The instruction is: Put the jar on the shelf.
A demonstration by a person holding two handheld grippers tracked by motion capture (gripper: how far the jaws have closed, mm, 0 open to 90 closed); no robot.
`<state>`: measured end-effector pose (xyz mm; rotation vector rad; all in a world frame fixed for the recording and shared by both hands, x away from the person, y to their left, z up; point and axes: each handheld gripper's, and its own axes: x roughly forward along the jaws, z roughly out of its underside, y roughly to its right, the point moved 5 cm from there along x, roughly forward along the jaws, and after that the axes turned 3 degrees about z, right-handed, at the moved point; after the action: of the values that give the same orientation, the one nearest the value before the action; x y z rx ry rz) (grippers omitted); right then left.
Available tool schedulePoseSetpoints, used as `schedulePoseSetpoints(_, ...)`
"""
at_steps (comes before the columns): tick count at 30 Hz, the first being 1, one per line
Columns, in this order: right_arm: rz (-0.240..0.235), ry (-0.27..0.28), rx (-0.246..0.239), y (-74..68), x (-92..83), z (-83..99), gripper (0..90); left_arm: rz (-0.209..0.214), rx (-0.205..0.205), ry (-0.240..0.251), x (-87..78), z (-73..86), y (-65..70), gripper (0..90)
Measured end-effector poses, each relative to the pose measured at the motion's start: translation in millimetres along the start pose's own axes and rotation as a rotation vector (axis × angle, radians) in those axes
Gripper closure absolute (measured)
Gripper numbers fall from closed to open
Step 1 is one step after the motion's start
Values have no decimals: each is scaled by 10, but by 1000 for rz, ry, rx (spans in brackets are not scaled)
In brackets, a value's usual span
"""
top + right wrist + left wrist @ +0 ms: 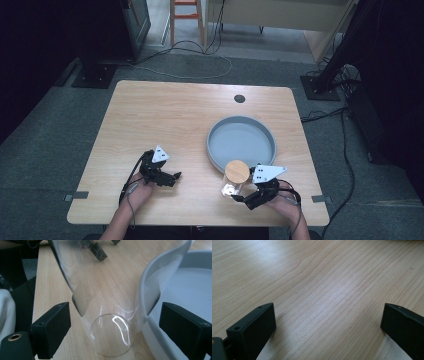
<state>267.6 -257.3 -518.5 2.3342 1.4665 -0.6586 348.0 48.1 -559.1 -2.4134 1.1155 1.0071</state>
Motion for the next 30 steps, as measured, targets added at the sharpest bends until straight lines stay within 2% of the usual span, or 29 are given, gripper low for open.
schedulePoseSetpoints(7,-1,2,19,25,3,20,107,0,0,0,0,0,0,0)
schedulePoseSetpoints(9,-5,5,11,21,8,20,150,0,0,0,0,0,0,0)
schedulePoseSetpoints(18,-14,10,-3,-21,79,-7,168,0,-1,1,0,1,2,0)
schedulePoseSetpoints(30,12,35,-28,-27,108,-30,259,-1,-2,2,0,1,4,0)
